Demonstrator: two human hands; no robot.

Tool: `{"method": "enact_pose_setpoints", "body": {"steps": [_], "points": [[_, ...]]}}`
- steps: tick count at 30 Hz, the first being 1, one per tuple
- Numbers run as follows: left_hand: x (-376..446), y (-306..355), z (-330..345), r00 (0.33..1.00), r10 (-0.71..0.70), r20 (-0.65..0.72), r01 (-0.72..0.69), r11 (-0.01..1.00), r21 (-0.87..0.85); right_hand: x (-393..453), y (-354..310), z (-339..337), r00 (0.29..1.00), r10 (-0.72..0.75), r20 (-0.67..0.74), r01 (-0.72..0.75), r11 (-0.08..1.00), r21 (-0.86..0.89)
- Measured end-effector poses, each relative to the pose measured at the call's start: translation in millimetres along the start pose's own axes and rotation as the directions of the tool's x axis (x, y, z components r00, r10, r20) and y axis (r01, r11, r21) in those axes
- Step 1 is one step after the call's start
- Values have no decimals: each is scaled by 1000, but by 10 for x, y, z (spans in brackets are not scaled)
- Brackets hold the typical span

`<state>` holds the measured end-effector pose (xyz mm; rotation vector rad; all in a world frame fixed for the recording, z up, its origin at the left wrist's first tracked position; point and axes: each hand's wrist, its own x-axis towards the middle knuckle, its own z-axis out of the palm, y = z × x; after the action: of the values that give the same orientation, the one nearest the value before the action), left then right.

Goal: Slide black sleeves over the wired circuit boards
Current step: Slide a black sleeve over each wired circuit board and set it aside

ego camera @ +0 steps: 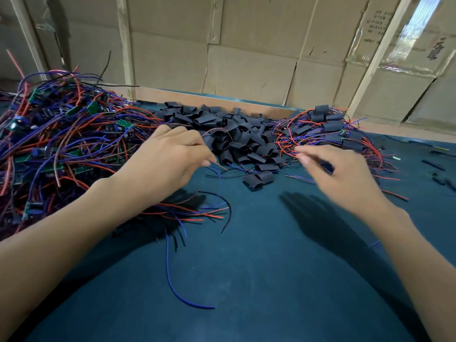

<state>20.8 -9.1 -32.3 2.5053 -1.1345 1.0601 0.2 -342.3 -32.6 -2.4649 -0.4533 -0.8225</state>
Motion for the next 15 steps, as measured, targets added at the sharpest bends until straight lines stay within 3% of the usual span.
{"method": "enact_pose_setpoints", "body": {"steps": [4,8,11,13,15], "points": [[18,173,44,998,49,-50,-57,984,-168,-144,-668,299,988,-31,154,-31,924,380],[5,323,137,996,68,-57,-81,957,-278,-202,-856,526,959,-66,275,-92,847,523],[-20,345,193,997,29,72,-3,942,-337,-152,-727,469,945,51,323,-240,780,578],[-51,265,205,976,-49,211,121,931,-343,-113,-605,376,951,95,294,-243,819,520],[-78,161,209,952,-68,298,143,961,-236,-69,-476,277,962,122,246,-234,832,503]]}}
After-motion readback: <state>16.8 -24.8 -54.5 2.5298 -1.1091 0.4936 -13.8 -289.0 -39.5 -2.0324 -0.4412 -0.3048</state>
